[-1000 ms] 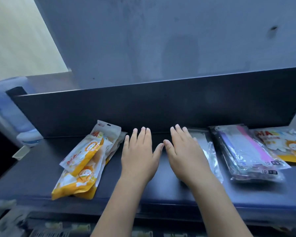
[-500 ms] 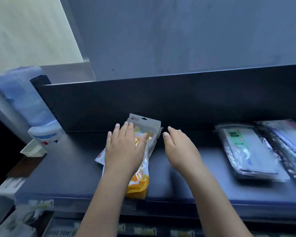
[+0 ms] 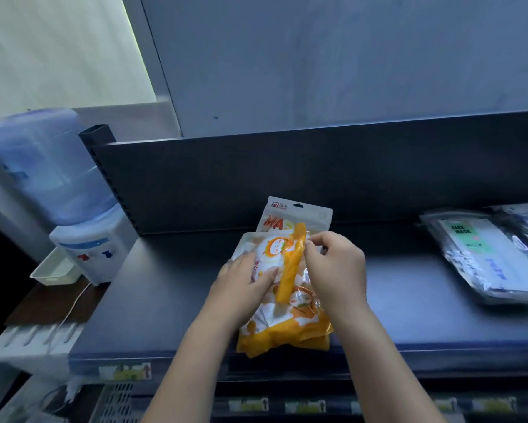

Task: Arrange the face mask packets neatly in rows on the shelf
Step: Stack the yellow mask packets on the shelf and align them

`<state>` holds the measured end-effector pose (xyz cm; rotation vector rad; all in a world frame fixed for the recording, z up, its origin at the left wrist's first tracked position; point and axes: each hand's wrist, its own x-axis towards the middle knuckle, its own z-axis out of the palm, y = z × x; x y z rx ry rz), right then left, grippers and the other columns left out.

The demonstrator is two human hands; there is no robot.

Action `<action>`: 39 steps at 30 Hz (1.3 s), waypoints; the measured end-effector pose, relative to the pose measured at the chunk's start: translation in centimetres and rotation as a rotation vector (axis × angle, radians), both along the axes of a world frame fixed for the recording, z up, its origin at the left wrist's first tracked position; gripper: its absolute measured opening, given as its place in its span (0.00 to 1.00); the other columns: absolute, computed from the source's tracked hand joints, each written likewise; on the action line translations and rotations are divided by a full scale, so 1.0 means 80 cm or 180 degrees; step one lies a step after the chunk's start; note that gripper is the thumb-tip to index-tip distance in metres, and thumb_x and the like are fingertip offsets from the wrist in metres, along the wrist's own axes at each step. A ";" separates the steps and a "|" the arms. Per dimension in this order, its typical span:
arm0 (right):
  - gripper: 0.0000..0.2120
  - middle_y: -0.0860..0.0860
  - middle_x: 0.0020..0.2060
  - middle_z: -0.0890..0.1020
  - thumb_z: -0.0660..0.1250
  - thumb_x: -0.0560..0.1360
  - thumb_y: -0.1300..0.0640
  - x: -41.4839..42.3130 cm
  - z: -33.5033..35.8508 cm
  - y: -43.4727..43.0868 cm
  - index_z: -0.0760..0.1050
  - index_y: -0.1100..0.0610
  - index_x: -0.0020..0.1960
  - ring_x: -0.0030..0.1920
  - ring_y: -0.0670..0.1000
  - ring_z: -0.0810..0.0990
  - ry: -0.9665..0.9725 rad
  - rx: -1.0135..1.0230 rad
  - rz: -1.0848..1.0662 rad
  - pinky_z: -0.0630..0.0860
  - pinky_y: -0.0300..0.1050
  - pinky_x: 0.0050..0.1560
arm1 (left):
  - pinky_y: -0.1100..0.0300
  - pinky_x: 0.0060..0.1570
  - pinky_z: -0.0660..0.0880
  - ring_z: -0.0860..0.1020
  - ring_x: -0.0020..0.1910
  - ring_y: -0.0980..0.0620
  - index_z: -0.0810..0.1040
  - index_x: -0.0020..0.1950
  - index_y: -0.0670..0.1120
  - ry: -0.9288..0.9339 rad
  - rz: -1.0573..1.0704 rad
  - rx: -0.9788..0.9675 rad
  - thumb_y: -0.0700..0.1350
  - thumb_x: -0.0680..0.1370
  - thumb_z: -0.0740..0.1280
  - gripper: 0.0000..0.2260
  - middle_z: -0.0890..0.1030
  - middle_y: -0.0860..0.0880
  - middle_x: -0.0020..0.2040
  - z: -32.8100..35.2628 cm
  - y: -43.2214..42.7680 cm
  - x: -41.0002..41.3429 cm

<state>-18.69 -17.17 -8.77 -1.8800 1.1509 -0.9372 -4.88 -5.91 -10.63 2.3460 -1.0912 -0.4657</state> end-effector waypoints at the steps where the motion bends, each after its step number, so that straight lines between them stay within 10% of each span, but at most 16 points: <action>1: 0.06 0.44 0.43 0.85 0.69 0.79 0.54 0.002 0.002 0.001 0.83 0.49 0.44 0.50 0.47 0.84 -0.0227 0.0160 -0.0045 0.81 0.47 0.46 | 0.43 0.65 0.75 0.72 0.68 0.51 0.72 0.71 0.59 0.0062 -0.0009 -0.0059 0.71 0.76 0.58 0.27 0.77 0.57 0.67 -0.002 0.001 0.002; 7: 0.14 0.47 0.47 0.85 0.76 0.74 0.51 0.015 0.014 -0.003 0.78 0.48 0.57 0.44 0.51 0.88 -0.0404 0.1243 0.0058 0.87 0.54 0.45 | 0.45 0.68 0.75 0.73 0.71 0.54 0.73 0.72 0.61 0.0315 -0.0156 -0.0225 0.70 0.76 0.63 0.27 0.75 0.61 0.70 -0.010 0.006 0.011; 12: 0.05 0.54 0.38 0.89 0.73 0.77 0.62 0.022 0.021 -0.001 0.86 0.55 0.44 0.40 0.55 0.89 -0.0980 0.1598 0.0123 0.87 0.54 0.40 | 0.44 0.83 0.53 0.49 0.85 0.54 0.65 0.81 0.59 0.0840 0.0092 -0.0759 0.61 0.81 0.67 0.29 0.61 0.63 0.78 -0.008 0.011 0.007; 19: 0.05 0.58 0.47 0.89 0.70 0.82 0.62 0.030 0.036 0.011 0.83 0.61 0.56 0.47 0.55 0.89 -0.2329 0.2343 0.0503 0.85 0.48 0.46 | 0.62 0.44 0.82 0.85 0.56 0.54 0.73 0.74 0.49 0.2365 0.1104 -0.2376 0.55 0.79 0.74 0.26 0.82 0.51 0.67 0.012 0.013 0.009; 24: 0.05 0.54 0.44 0.89 0.71 0.81 0.56 0.016 0.039 0.010 0.85 0.56 0.51 0.47 0.55 0.88 -0.1501 0.1599 0.0738 0.85 0.49 0.48 | 0.49 0.48 0.85 0.87 0.57 0.44 0.77 0.68 0.44 0.3261 0.1218 -0.3268 0.40 0.82 0.71 0.14 0.88 0.43 0.58 0.024 0.007 0.011; 30: 0.12 0.52 0.35 0.82 0.76 0.71 0.46 -0.024 0.022 -0.026 0.82 0.55 0.41 0.36 0.51 0.78 0.1747 0.0622 0.0221 0.73 0.45 0.35 | 0.44 0.56 0.83 0.87 0.57 0.44 0.78 0.65 0.45 0.2956 0.1435 -0.3086 0.36 0.82 0.70 0.12 0.89 0.45 0.56 0.004 0.008 0.022; 39: 0.13 0.51 0.37 0.86 0.82 0.66 0.48 -0.020 0.004 -0.014 0.84 0.55 0.41 0.38 0.52 0.84 0.1561 0.1236 0.0042 0.79 0.46 0.37 | 0.44 0.55 0.84 0.88 0.53 0.46 0.79 0.62 0.44 0.2943 0.1494 -0.2847 0.36 0.81 0.71 0.11 0.89 0.46 0.53 -0.009 0.012 0.021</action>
